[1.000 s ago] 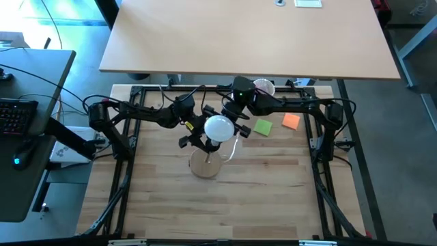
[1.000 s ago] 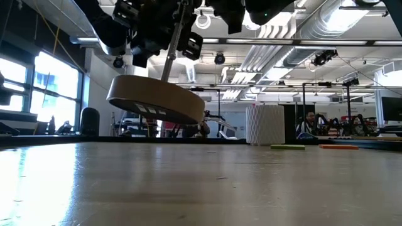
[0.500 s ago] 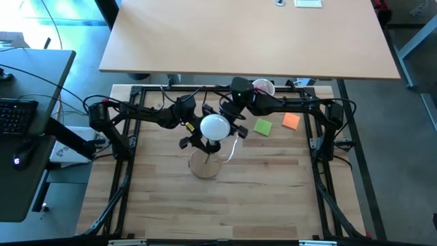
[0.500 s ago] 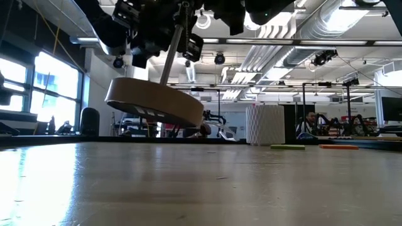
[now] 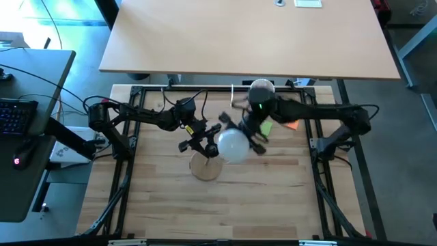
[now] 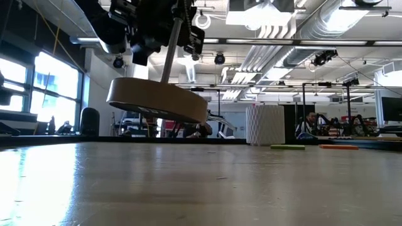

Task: Screw lightbulb
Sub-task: Insert the lightbulb into the lamp socket

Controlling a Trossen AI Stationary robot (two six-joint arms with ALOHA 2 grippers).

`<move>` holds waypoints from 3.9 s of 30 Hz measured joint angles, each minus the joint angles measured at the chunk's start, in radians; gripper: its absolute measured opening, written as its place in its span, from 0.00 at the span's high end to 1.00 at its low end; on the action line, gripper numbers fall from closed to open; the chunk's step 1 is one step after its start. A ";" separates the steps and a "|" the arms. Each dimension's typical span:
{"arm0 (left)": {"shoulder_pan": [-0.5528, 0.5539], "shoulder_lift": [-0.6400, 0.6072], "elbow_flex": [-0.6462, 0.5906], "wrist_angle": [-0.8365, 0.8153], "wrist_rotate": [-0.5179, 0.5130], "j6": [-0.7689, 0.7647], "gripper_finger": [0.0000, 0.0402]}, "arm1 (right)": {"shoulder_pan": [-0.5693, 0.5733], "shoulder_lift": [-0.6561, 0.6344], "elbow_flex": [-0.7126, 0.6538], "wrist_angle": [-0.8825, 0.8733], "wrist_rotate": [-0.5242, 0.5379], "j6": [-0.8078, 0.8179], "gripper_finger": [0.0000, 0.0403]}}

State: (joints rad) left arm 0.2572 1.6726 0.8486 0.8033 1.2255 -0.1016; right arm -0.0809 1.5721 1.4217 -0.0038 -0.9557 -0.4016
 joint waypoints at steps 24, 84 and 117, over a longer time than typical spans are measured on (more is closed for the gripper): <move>-0.061 -0.001 0.029 0.003 -0.018 -0.032 0.65 | 0.036 0.083 -0.358 0.870 0.239 0.422 0.62; -0.086 -0.014 0.026 -0.086 -0.039 -0.056 0.65 | 0.126 0.078 -0.355 0.524 0.555 0.142 0.63; -0.256 -0.176 -0.018 -0.524 -0.915 0.384 0.67 | 0.265 0.082 -0.357 0.403 1.263 0.372 0.65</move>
State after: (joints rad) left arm 0.0015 1.4967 0.8303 0.2797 0.3101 0.2819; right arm 0.1840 1.6543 1.0649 0.3996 0.3070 -0.0292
